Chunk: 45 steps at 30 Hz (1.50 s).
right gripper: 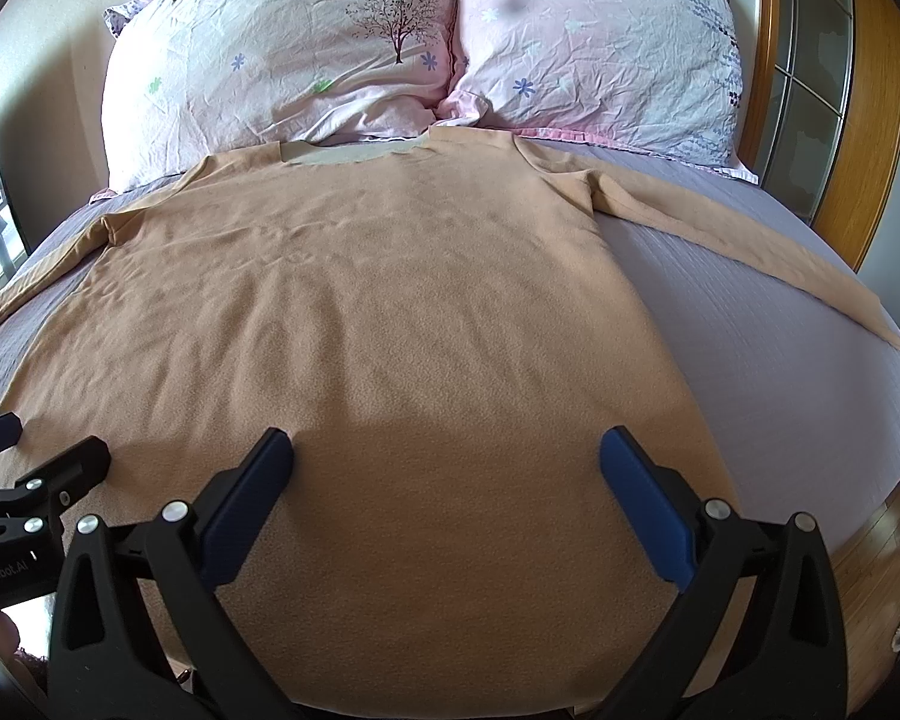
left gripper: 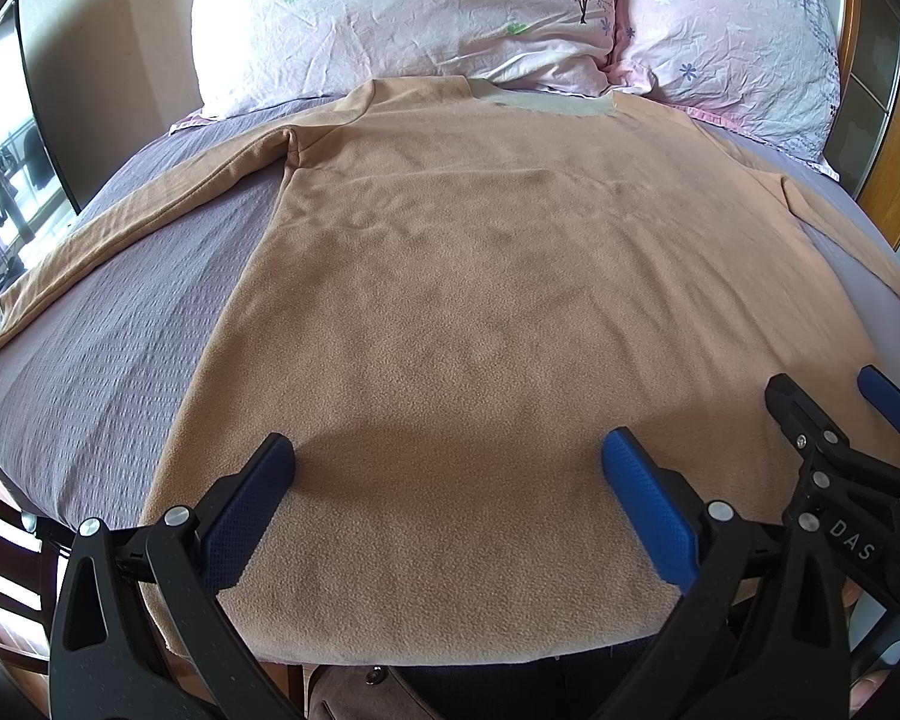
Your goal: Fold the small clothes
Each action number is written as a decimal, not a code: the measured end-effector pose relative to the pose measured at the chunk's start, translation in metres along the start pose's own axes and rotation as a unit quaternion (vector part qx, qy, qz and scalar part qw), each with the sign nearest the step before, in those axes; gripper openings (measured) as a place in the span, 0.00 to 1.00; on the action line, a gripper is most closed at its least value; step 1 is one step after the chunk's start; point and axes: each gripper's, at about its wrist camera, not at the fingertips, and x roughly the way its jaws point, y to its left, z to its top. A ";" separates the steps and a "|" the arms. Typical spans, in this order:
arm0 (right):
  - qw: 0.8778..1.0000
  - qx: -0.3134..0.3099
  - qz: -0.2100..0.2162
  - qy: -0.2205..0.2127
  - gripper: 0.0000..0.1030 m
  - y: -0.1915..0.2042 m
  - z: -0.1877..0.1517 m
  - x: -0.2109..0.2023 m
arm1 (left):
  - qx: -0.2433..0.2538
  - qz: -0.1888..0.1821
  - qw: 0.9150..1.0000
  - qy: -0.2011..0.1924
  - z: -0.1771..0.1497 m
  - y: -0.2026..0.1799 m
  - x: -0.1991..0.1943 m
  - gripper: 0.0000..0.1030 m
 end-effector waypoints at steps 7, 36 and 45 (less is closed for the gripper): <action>1.000 0.000 0.000 0.001 0.98 0.001 0.000 0.000 | 0.000 0.000 1.000 0.000 0.000 0.000 0.000 0.99; 0.822 0.570 0.013 -0.002 0.05 -0.397 0.034 0.058 | -0.124 -0.159 0.971 -0.128 0.075 0.094 0.004 0.99; 0.959 0.263 0.060 -0.092 0.03 -0.236 0.190 0.041 | -0.215 -0.146 0.952 -0.161 0.075 0.177 0.006 0.99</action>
